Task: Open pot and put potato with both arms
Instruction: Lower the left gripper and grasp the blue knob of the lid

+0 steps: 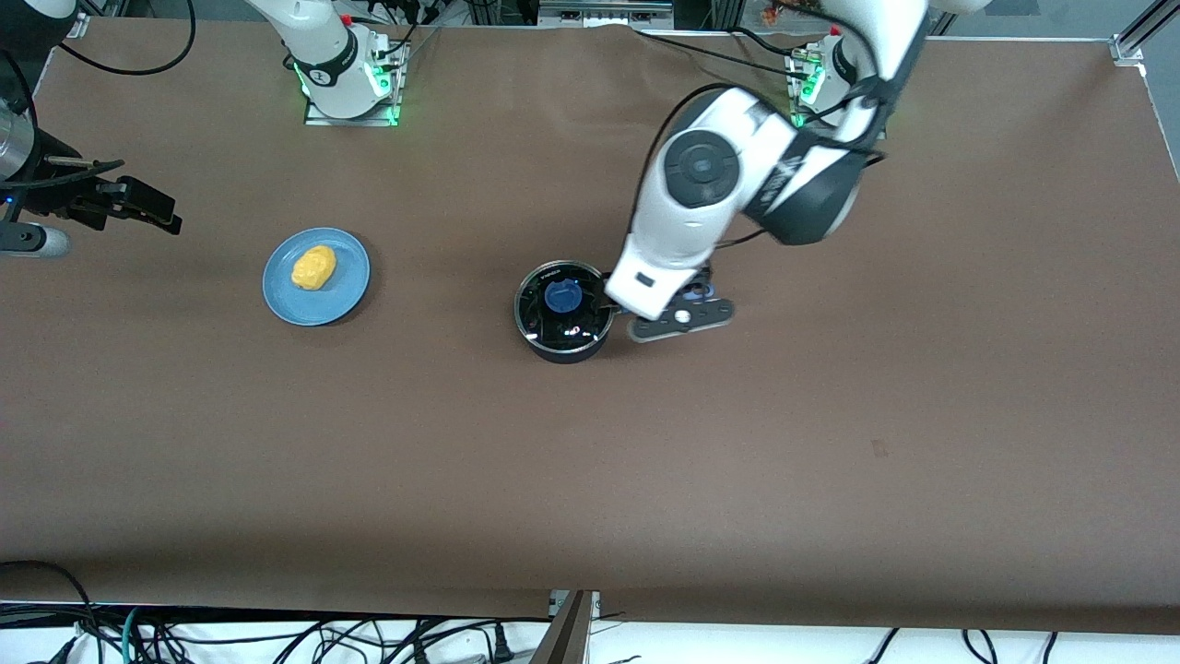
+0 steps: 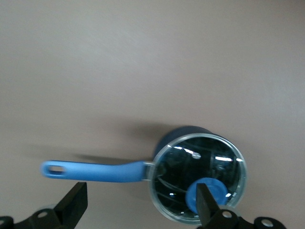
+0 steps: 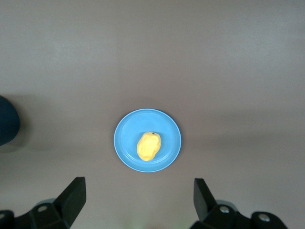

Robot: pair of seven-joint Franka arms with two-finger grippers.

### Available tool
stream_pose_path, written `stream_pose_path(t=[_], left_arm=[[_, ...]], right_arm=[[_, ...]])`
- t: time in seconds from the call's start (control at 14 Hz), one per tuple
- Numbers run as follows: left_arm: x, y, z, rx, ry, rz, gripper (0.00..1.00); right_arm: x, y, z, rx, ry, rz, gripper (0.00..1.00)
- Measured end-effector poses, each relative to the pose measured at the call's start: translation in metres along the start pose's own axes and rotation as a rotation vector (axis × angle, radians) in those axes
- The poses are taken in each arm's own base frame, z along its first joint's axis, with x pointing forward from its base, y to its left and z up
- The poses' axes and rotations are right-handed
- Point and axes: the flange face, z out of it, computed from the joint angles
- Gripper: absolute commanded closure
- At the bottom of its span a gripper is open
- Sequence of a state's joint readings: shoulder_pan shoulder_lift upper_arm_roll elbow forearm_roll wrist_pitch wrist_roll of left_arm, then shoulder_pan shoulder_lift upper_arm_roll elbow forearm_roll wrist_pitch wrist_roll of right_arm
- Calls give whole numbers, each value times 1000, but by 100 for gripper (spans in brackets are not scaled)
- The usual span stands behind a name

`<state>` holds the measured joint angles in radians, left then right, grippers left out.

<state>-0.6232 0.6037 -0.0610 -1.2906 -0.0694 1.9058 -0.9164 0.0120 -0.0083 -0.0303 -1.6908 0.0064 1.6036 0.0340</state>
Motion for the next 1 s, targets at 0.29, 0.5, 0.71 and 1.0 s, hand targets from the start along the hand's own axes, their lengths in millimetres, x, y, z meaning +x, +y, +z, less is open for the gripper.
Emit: stream_pose_path(t=[0.29, 0.5, 0.71, 1.0], left_arm=[[-28, 47, 49, -29, 19, 3, 0], [-55, 68, 80, -23, 27, 30, 0], [-77, 79, 100, 16, 50, 47, 0], [-89, 85, 112, 31, 51, 61, 0]], right_arm=[[0, 0, 0, 0, 0, 0, 0], [0, 0, 0, 0, -1, 1, 0], [-1, 1, 1, 0, -8, 2, 0], [-4, 1, 5, -1, -38, 2, 0]])
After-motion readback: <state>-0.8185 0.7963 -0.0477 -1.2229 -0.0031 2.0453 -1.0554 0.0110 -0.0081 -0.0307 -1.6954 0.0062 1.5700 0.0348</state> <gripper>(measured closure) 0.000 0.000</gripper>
